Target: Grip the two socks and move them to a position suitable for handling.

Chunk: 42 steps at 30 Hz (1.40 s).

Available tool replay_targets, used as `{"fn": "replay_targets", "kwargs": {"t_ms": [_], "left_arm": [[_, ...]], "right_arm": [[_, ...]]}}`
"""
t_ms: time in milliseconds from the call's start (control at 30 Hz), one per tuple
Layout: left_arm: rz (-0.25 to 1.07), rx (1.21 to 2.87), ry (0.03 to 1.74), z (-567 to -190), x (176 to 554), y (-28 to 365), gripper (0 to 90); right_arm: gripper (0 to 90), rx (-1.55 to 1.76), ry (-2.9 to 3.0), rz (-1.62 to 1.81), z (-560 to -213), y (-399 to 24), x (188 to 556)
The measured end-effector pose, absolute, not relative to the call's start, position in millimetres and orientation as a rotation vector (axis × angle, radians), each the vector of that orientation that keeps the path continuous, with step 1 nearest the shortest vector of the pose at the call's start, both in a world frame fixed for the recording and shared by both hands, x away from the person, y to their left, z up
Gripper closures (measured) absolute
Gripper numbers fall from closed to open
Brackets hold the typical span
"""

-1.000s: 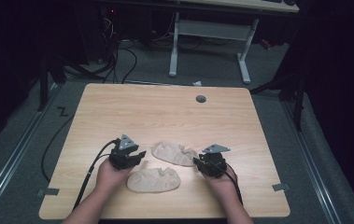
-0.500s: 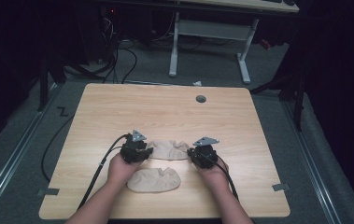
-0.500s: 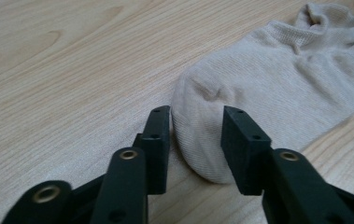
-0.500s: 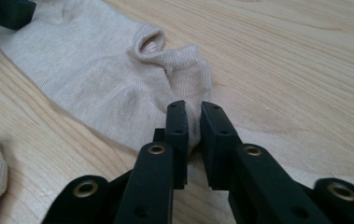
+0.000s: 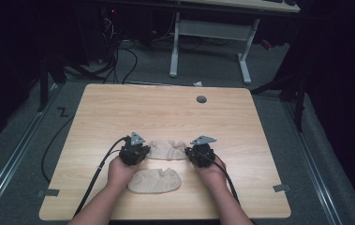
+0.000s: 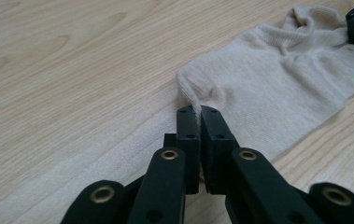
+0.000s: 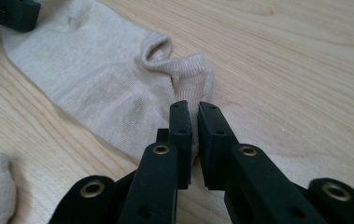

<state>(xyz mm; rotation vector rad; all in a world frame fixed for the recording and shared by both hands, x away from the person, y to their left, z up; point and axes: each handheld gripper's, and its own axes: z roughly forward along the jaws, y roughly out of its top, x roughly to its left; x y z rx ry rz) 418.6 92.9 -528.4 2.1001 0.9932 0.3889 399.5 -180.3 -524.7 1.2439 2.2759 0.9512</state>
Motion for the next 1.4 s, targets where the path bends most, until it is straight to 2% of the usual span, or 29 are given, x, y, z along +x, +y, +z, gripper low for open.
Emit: {"fn": "replay_targets", "kwargs": {"t_ms": [600, 833, 1133, 1400], "left_arm": [[0.463, 2.001, 0.943, -496, 393, 112, 87.8], [0.475, 2.010, 0.938, -493, 383, 117, 87.8], [0.449, 2.027, 0.928, -492, 360, 129, 87.8], [0.425, 2.070, 0.909, -485, 328, 142, 87.8]], "right_arm": [[84.6, 1.088, 2.177, 1.047, -496, -170, 374], [84.6, 1.067, 2.186, 1.051, -494, -168, 366], [84.6, 0.984, 2.223, 1.068, -489, -162, 337], [84.6, 0.936, 2.257, 1.092, -487, -158, 315]]}}
